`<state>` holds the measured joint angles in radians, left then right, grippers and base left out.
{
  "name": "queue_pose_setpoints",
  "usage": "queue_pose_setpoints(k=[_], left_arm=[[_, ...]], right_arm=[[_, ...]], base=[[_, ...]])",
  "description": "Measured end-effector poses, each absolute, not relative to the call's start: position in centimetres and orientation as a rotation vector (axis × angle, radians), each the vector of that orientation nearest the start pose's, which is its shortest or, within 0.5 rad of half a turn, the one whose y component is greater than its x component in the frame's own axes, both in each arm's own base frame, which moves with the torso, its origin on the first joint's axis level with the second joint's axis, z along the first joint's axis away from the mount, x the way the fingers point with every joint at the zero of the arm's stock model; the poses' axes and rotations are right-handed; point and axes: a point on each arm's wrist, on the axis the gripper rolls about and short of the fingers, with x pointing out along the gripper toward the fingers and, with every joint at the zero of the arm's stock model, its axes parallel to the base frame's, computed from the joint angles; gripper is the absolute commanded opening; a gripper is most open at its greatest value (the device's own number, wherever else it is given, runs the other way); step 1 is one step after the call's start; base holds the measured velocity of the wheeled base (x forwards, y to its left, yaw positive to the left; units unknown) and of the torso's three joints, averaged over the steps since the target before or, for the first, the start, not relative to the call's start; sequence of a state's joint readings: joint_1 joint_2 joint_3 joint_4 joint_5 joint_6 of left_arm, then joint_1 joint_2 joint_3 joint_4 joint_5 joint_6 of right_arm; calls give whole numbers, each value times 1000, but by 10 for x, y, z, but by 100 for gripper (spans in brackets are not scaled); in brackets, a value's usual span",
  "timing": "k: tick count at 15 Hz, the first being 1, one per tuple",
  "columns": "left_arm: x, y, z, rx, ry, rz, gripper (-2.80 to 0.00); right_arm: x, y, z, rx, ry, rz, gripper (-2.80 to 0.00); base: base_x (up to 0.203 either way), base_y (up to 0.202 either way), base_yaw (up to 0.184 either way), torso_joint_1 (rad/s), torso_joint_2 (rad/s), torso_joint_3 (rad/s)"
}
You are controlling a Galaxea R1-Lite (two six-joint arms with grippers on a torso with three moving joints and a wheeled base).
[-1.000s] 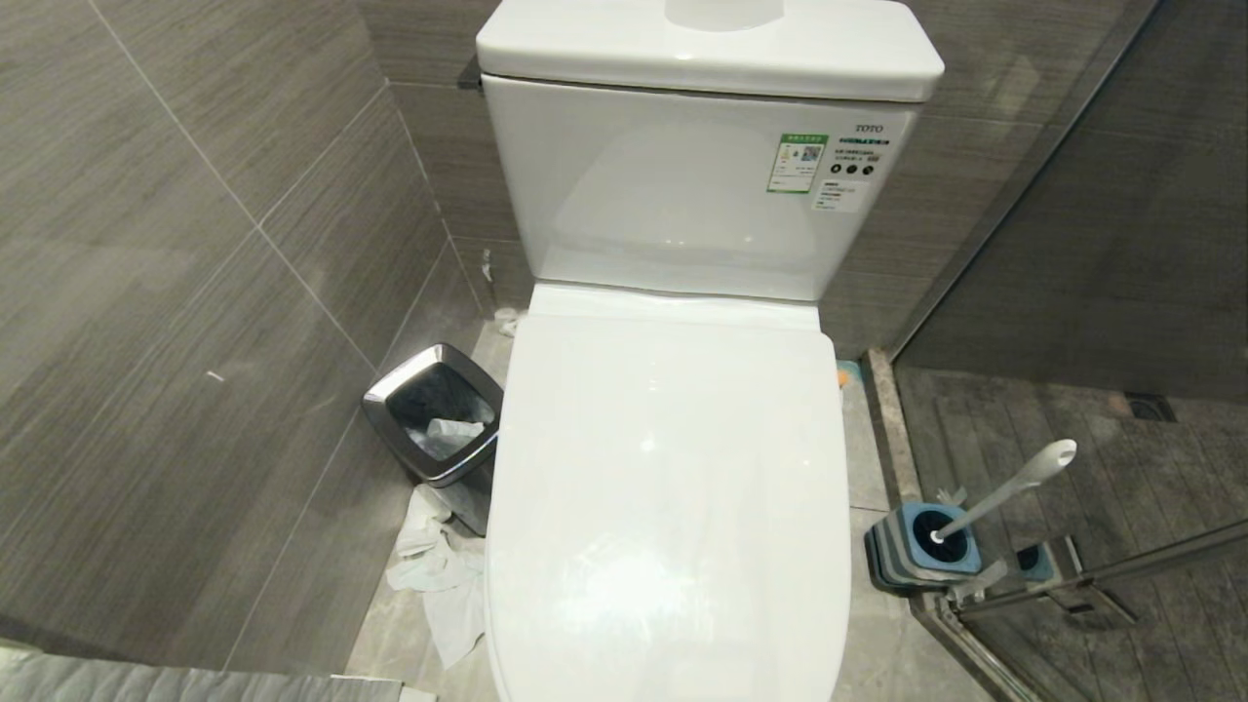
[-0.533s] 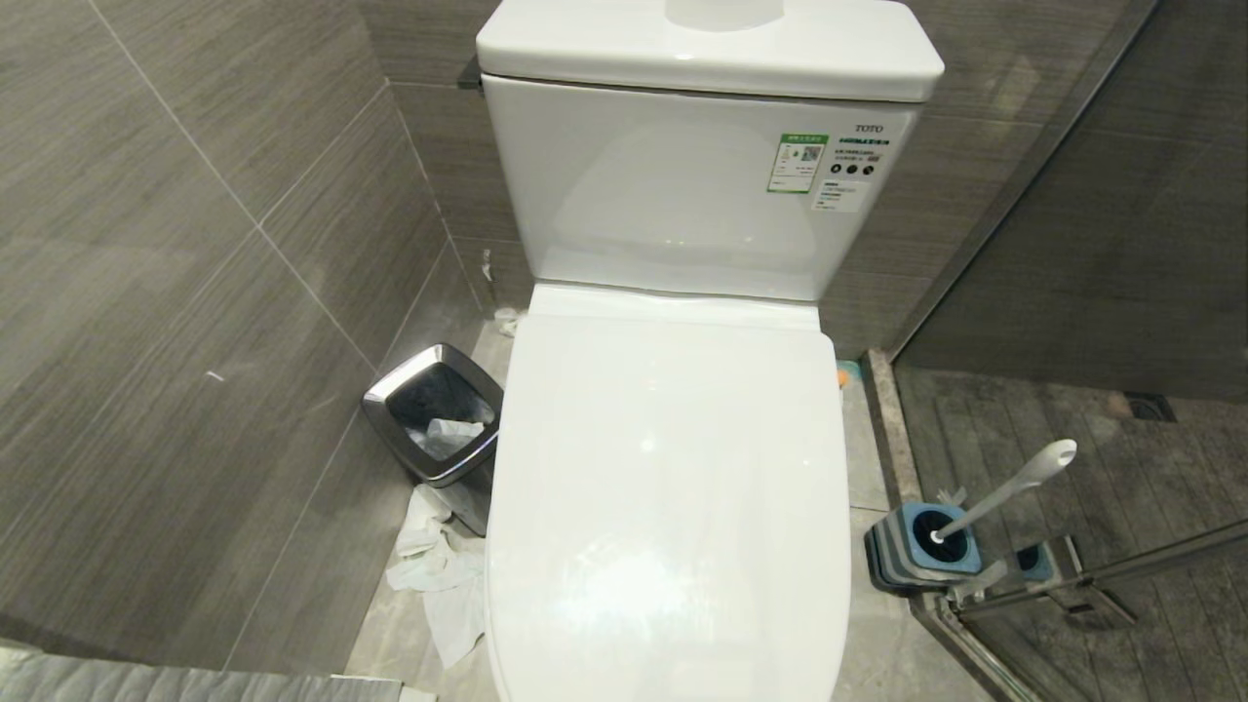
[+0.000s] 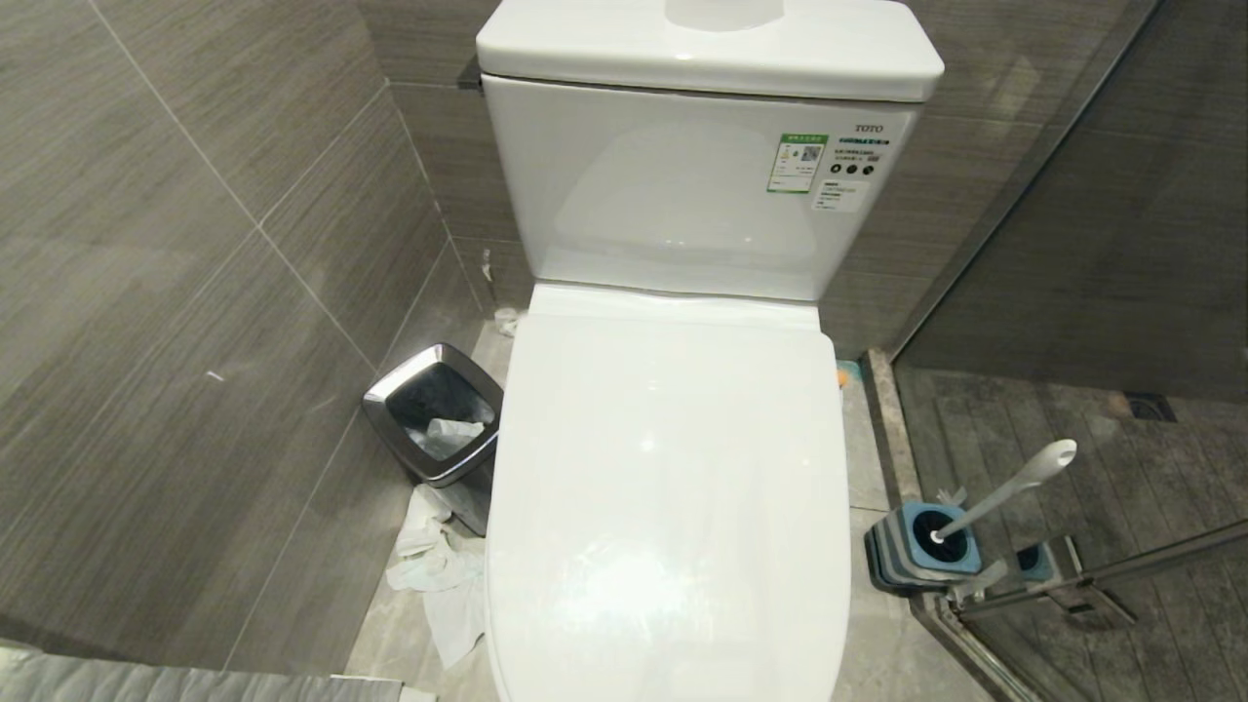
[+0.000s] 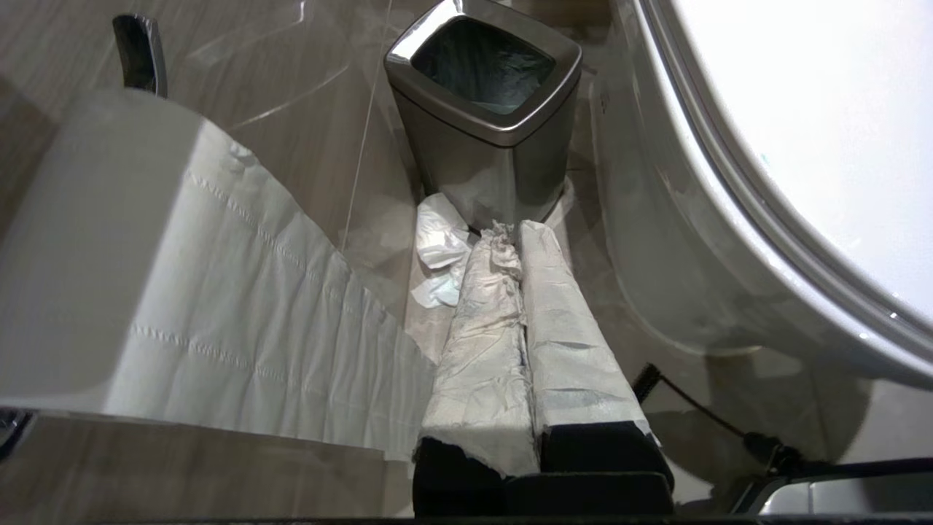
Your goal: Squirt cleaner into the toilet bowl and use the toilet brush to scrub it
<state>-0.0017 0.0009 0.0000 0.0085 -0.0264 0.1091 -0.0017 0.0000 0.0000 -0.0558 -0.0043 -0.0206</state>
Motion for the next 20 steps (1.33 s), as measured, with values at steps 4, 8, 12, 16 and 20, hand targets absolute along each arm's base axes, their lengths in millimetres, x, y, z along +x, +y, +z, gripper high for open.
queue_pose_setpoints(k=[4,8,12,16,20], left_arm=[[-23,-1,74,86,24,-38,-280],[-23,0,75,27,55,3,-280],[-21,0,76,63,81,-7,-280],[-23,-1,76,171,20,-23,-280],[-23,-1,75,130,25,-24,-280]], right_arm=[[-23,0,81,-21,-56,-7,-280],[-23,0,81,-21,-56,-7,-280],[-23,0,81,-21,-56,-7,-280],[-23,0,81,-21,-56,-7,-280],[-23,0,81,-21,-56,-7,-280]], base=[[0,0,0,0,0,0],[0,0,0,0,0,0],[0,0,0,0,0,0],[0,0,0,0,0,0],[0,0,0,0,0,0]])
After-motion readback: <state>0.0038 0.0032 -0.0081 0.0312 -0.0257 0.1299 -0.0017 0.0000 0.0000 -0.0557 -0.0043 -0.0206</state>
